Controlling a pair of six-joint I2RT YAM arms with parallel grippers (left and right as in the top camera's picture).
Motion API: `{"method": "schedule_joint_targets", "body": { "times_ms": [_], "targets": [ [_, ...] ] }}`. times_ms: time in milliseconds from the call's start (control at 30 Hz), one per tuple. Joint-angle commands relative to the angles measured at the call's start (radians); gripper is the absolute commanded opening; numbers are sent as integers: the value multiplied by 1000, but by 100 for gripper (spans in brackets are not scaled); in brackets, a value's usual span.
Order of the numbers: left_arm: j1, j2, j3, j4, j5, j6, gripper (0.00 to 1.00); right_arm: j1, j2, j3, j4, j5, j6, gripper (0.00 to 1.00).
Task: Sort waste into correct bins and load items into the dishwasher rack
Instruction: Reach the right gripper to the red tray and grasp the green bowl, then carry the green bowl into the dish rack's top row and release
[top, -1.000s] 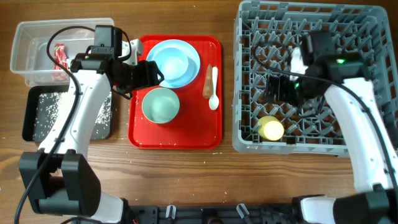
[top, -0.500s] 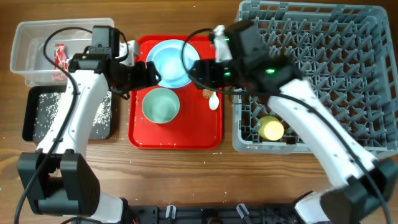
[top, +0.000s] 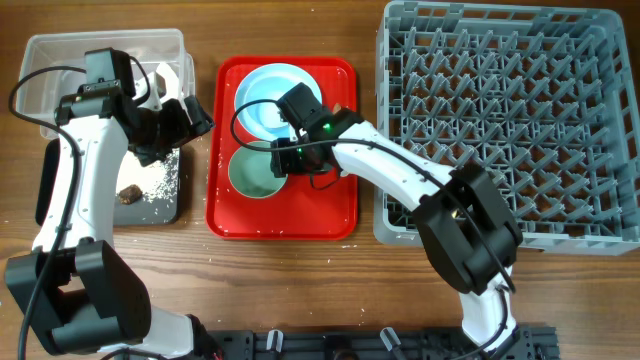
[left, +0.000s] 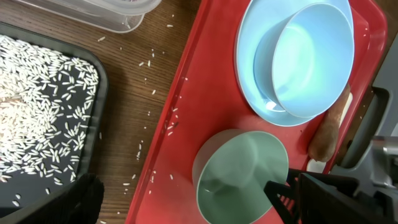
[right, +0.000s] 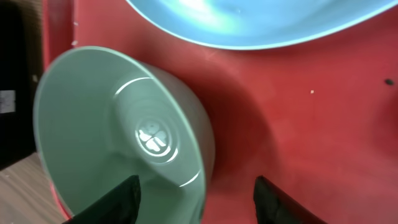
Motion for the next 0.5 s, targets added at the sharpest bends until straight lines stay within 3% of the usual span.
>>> {"method": "schedule_joint_targets", "body": {
  "times_ms": [0,200,300,333,467],
  "targets": [
    [5,-25,9,0,-6,-2,100,-3,55,2,4,19,18,40],
    [5,-25,9,0,-6,-2,100,-5,50,2,12,19,36,27],
    [5,-25,9,0,-6,-2,100,-15,40,3,10,19,35,15],
    [5,-25,9,0,-6,-2,100,-22,30,3,6,19,35,4],
    [5,-25,9,0,-6,-2,100,-60,-60,5,-27,47,6,4]
  ]
}}
